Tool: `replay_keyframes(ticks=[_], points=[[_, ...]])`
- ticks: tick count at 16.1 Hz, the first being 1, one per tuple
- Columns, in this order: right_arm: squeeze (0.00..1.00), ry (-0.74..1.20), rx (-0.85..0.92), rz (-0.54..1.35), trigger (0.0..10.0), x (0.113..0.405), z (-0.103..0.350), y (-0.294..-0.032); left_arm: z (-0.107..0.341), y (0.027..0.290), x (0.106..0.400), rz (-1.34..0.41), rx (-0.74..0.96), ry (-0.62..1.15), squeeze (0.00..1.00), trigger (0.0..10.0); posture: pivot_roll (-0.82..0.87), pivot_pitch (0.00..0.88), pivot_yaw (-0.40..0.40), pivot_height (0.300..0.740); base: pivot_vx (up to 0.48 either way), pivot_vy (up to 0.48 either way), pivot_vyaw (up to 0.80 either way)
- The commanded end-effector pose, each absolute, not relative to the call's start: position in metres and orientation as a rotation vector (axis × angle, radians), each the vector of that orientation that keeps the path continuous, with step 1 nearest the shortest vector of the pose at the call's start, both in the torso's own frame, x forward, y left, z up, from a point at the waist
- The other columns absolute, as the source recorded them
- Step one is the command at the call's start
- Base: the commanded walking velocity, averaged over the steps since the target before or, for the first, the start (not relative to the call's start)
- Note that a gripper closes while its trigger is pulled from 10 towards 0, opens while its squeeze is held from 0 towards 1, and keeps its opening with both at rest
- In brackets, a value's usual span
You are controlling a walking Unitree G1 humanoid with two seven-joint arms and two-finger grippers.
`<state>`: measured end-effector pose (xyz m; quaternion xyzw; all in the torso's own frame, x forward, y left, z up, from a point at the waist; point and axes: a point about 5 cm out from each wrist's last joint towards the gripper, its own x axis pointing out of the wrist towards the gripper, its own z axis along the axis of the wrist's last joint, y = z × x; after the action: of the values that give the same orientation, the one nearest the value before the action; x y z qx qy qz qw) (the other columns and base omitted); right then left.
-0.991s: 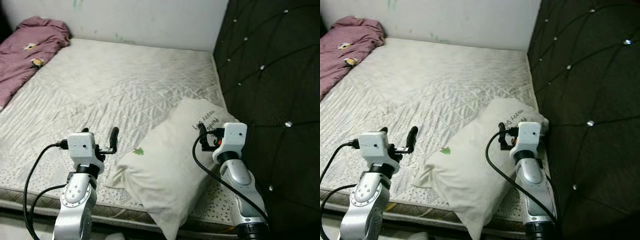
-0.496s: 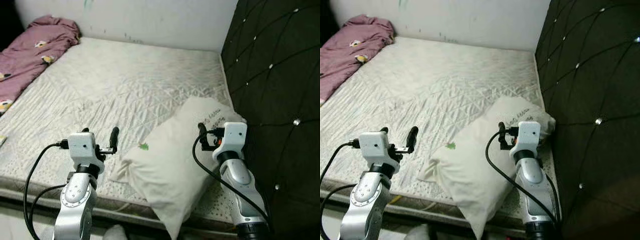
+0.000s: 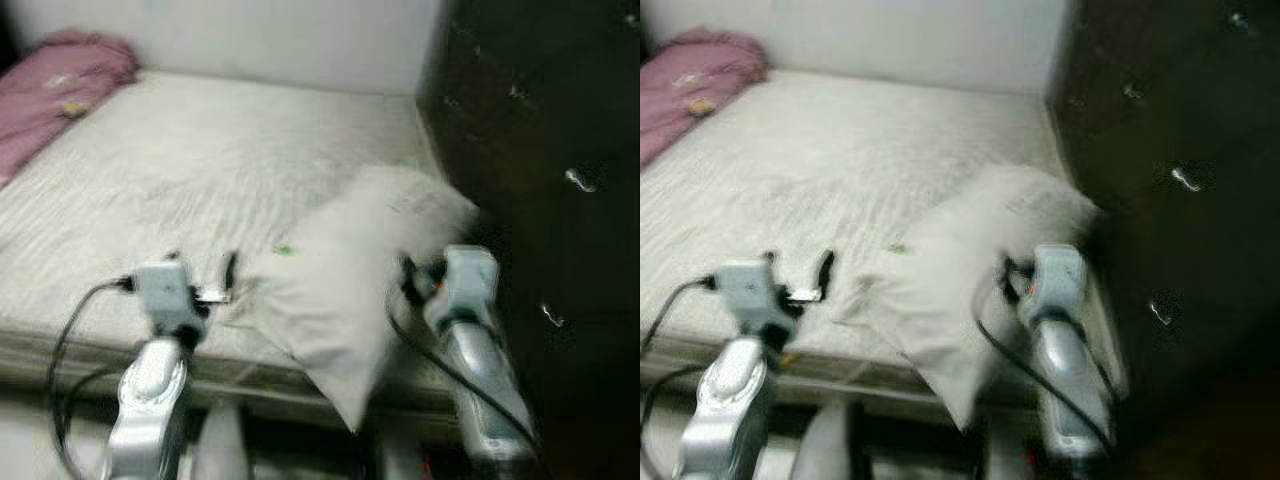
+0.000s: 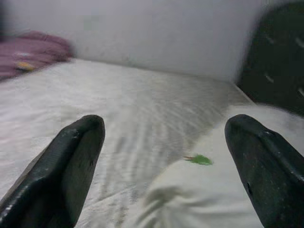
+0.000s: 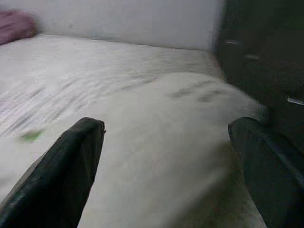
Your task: Clean up the room
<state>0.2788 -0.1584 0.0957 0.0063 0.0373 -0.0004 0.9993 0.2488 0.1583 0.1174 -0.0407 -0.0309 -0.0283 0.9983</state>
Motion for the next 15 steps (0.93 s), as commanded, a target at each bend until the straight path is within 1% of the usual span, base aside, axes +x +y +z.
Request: replay_keyframes(ticks=[1, 7, 9, 10, 12, 14, 15], points=[[0.00, 0.074, 0.020, 0.025, 10.0, 0.283, 0.098, -0.151, 0.105, 0.165, 0.244, -0.029, -0.084, -0.002, 0.00, 10.0, 0.02, 0.019, -0.035, 0.636, 0.000, 0.000, 0.00], [0.00, 0.078, 0.017, 0.032, 10.0, 0.283, 0.098, -0.151, 0.107, 0.166, 0.242, -0.030, -0.095, -0.006, 0.00, 10.0, 0.02, 0.029, -0.043, 0.636, 0.000, 0.000, 0.00], [0.00, 0.076, 0.016, 0.040, 10.0, 0.284, 0.099, -0.150, 0.108, 0.167, 0.242, -0.030, -0.098, -0.006, 0.00, 10.0, 0.02, 0.034, -0.039, 0.626, 0.000, 0.000, 0.00], [0.00, 0.074, 0.012, 0.057, 10.0, 0.285, 0.100, -0.148, 0.108, 0.167, 0.243, -0.029, -0.095, -0.003, 0.00, 10.0, 0.01, 0.042, -0.038, 0.617, 0.000, 0.000, 0.00], [0.00, 0.091, 0.000, 0.089, 10.0, 0.289, 0.100, -0.145, 0.109, 0.168, 0.245, -0.025, -0.091, 0.000, 0.00, 10.0, 0.01, 0.056, -0.038, 0.617, 0.000, 0.000, 0.00], [0.00, 0.178, -0.017, 0.145, 10.0, 0.293, 0.091, -0.139, 0.113, 0.169, 0.247, -0.017, -0.082, -0.010, 0.00, 10.0, 0.00, 0.084, -0.040, 0.612, 0.000, 0.000, 0.00], [0.00, 0.181, 0.003, 0.158, 10.0, 0.294, 0.092, -0.138, 0.114, 0.170, 0.246, -0.012, -0.080, -0.010, 0.00, 10.0, 0.00, 0.102, -0.044, 0.603, 0.000, 0.000, 0.00]])
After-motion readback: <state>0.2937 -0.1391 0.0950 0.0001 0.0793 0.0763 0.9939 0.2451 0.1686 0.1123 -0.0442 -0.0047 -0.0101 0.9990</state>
